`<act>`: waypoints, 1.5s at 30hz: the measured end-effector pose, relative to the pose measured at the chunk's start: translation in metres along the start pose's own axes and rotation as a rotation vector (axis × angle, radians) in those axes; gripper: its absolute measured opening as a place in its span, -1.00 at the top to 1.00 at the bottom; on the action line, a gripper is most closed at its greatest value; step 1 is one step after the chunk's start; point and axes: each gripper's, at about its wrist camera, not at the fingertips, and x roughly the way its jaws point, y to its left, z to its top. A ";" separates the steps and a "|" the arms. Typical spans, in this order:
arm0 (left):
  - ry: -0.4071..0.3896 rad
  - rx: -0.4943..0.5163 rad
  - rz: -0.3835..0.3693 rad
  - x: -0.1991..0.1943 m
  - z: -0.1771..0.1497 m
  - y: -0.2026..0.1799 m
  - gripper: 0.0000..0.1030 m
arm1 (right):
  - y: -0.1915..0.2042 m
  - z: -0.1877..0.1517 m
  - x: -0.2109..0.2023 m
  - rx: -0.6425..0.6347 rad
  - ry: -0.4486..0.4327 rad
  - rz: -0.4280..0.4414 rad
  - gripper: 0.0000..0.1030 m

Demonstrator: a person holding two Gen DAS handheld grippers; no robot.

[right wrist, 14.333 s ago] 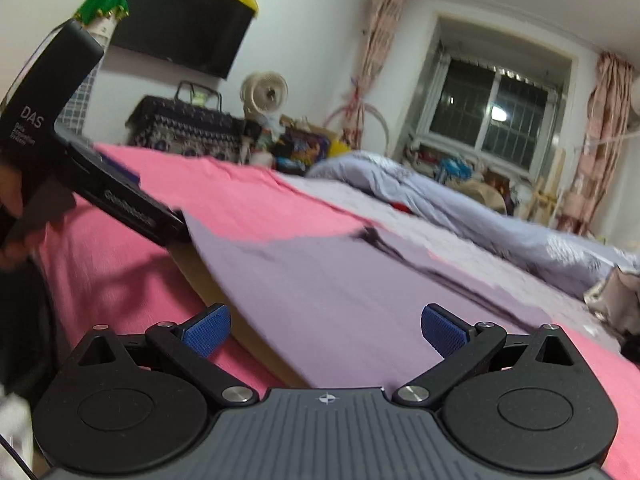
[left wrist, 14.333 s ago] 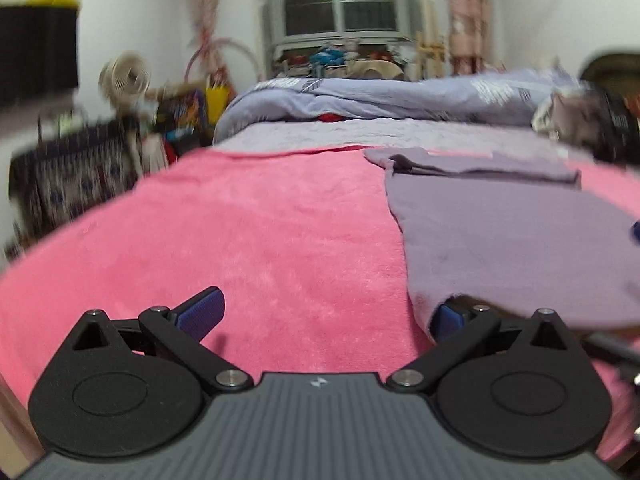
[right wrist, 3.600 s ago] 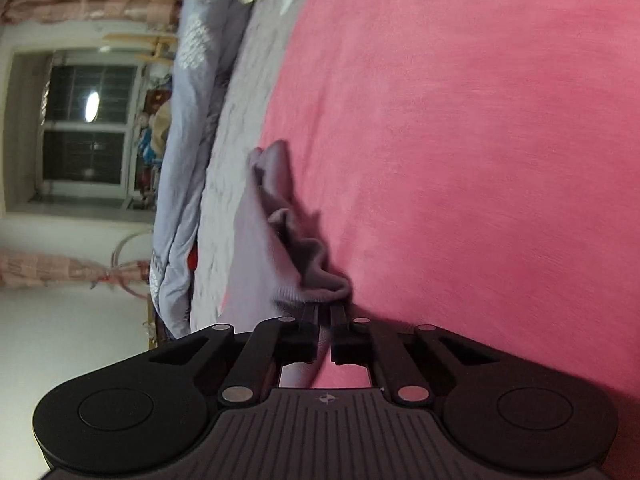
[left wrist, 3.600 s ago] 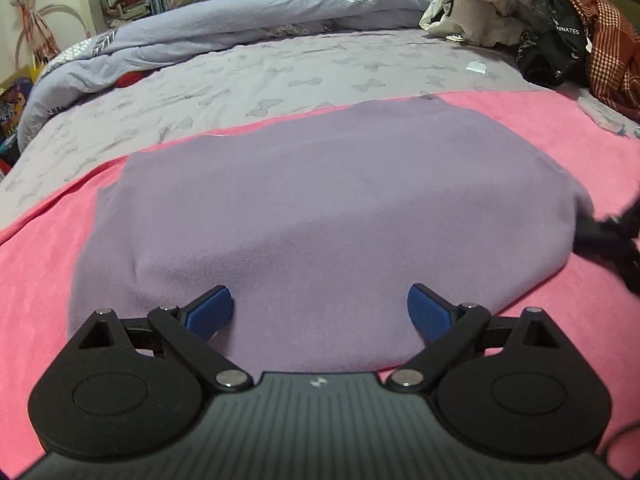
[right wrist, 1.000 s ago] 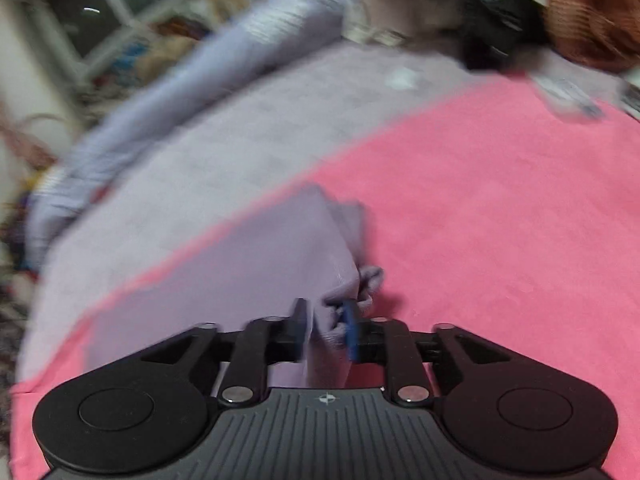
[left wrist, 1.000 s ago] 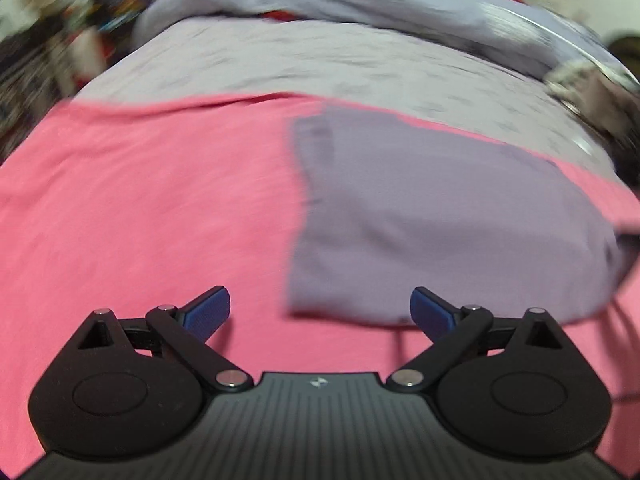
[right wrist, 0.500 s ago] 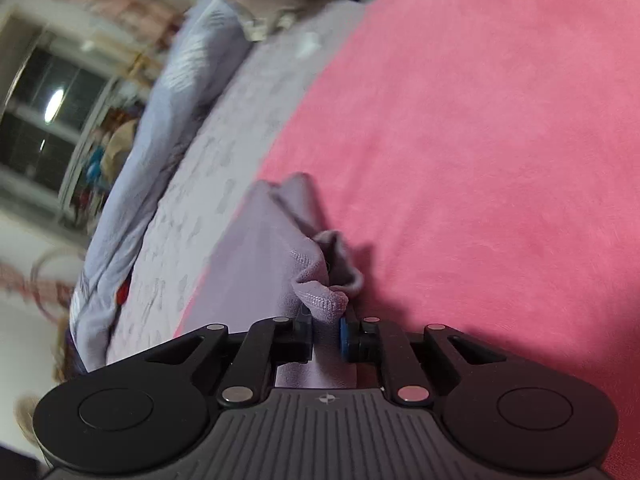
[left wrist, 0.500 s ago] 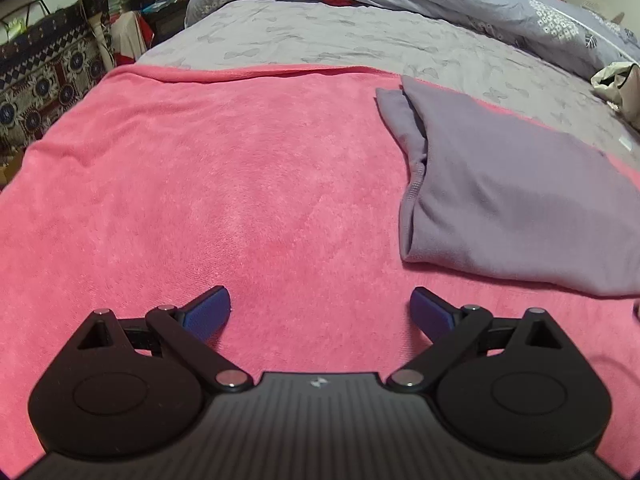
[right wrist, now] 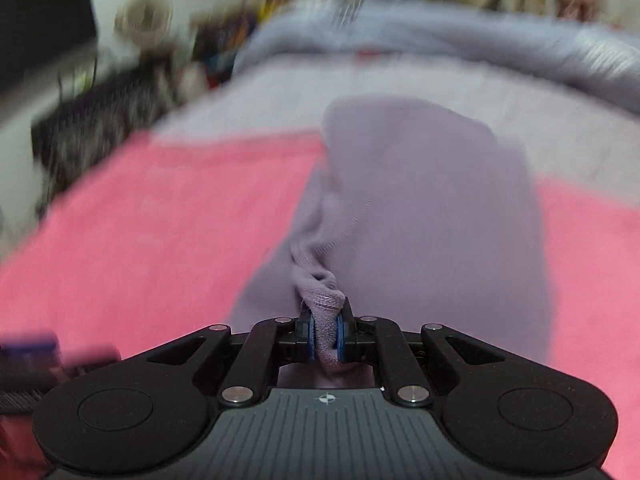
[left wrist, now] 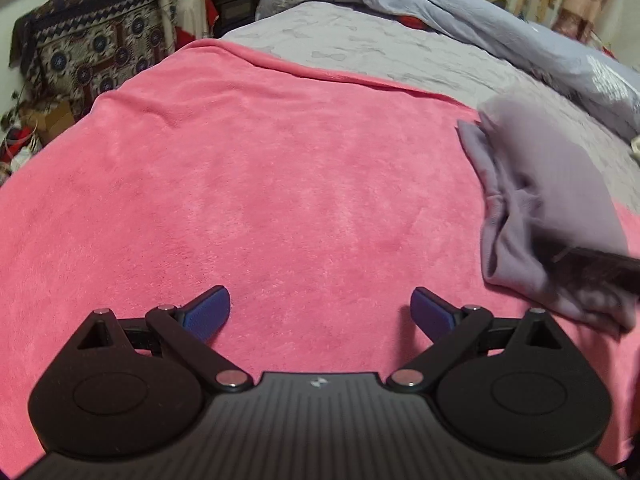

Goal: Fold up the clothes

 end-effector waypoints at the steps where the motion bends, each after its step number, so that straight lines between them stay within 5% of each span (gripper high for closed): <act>1: 0.001 0.022 0.005 0.000 -0.001 -0.002 -0.91 | 0.005 -0.003 -0.001 -0.022 -0.015 -0.009 0.78; 5: -0.017 0.057 0.004 -0.002 -0.007 -0.004 -0.92 | -0.009 0.022 -0.036 0.122 -0.109 0.038 0.79; 8: -0.030 0.021 -0.007 -0.003 -0.008 0.001 -0.92 | 0.003 0.032 -0.044 0.010 -0.137 0.037 0.77; 13: -0.036 -0.023 -0.020 -0.007 -0.008 0.013 -0.92 | 0.037 -0.006 -0.014 -0.235 0.000 0.058 0.74; 16: -0.041 -0.041 -0.012 -0.010 -0.009 0.016 -0.92 | 0.039 -0.007 -0.019 -0.230 -0.009 0.079 0.73; 20: -0.044 -0.078 0.004 -0.012 -0.008 0.020 -0.92 | 0.039 -0.003 -0.019 -0.235 0.049 0.190 -0.11; 21: -0.043 -0.086 0.005 -0.013 -0.006 0.019 -0.92 | 0.042 -0.001 -0.020 -0.261 0.052 0.204 -0.16; 25: -0.099 -0.054 -0.032 -0.022 0.010 0.006 -0.92 | 0.016 0.006 -0.052 -0.144 0.040 0.245 -0.09; 28: -0.151 0.076 -0.079 -0.025 0.028 -0.028 -0.92 | -0.032 0.018 -0.084 0.035 0.001 0.218 0.01; 30: -0.198 0.206 -0.088 -0.022 0.037 -0.061 -0.92 | -0.063 0.031 -0.096 0.122 0.006 0.180 0.37; 32: -0.215 0.296 -0.066 -0.009 0.040 -0.091 -0.92 | -0.082 0.048 -0.094 0.139 0.018 0.129 0.48; 36: -0.090 0.337 0.023 0.039 0.028 -0.112 -0.93 | -0.076 0.083 -0.053 0.046 0.077 0.095 0.48; 40: -0.109 0.140 -0.078 0.046 0.016 -0.080 -1.00 | -0.033 0.098 0.021 -0.102 0.164 0.077 0.62; 43: -0.172 0.235 -0.038 0.042 0.005 -0.085 -1.00 | -0.013 0.105 0.072 -0.174 0.178 0.036 0.69; 45: -0.173 0.209 -0.049 0.043 0.005 -0.081 -1.00 | -0.009 0.120 0.097 -0.164 0.170 0.027 0.70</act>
